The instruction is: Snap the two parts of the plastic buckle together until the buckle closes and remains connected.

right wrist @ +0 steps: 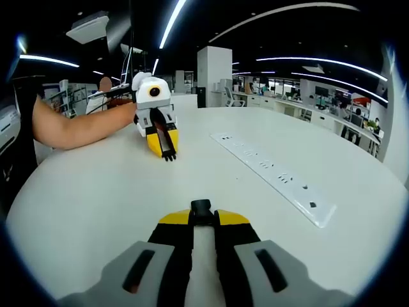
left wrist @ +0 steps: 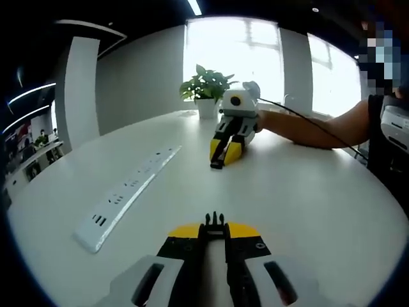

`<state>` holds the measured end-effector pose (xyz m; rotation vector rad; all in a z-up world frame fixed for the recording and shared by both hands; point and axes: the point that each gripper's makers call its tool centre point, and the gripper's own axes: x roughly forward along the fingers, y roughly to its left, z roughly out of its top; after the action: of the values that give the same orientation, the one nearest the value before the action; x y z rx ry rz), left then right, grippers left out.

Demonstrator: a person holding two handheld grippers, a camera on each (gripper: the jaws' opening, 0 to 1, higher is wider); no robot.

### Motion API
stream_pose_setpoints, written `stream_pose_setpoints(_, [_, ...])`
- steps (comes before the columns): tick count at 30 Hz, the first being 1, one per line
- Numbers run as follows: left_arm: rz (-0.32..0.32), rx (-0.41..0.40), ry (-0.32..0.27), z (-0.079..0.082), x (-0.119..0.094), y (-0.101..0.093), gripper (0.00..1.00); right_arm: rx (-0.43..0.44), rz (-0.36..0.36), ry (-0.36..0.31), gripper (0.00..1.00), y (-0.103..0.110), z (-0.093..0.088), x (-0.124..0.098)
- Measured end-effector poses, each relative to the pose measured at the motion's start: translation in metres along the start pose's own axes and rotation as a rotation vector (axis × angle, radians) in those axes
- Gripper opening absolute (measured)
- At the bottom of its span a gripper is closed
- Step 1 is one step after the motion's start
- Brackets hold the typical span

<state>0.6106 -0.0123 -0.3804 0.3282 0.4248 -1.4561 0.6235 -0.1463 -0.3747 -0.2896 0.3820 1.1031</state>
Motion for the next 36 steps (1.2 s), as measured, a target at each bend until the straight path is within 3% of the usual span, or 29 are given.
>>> stream_pose_setpoints(9, [0.002,-0.016,0.005,0.0,0.001,-0.001,0.09,0.023,-0.007,-0.007,0.11,-0.003,0.004,-0.001])
stream_pose_setpoints(14, [-0.007,-0.028,-0.008,0.008,-0.002,-0.003,0.09,0.031,-0.029,0.019,0.1,-0.005,0.006,-0.004])
stream_pose_setpoints(21, [-0.005,-0.015,-0.029,0.02,-0.007,-0.002,0.09,0.023,-0.037,-0.024,0.1,-0.002,0.024,-0.009])
stream_pose_setpoints(26, [0.002,-0.003,-0.043,0.028,-0.011,0.0,0.09,0.038,-0.035,-0.01,0.1,0.0,0.027,-0.009])
stream_pose_setpoints(30, [-0.023,-0.001,-0.041,0.033,-0.016,-0.006,0.09,0.045,-0.016,0.01,0.1,0.006,0.031,-0.012])
stream_pose_setpoints(36, [-0.016,-0.017,-0.02,0.045,-0.022,-0.008,0.09,0.036,-0.042,-0.009,0.1,0.003,0.044,-0.019])
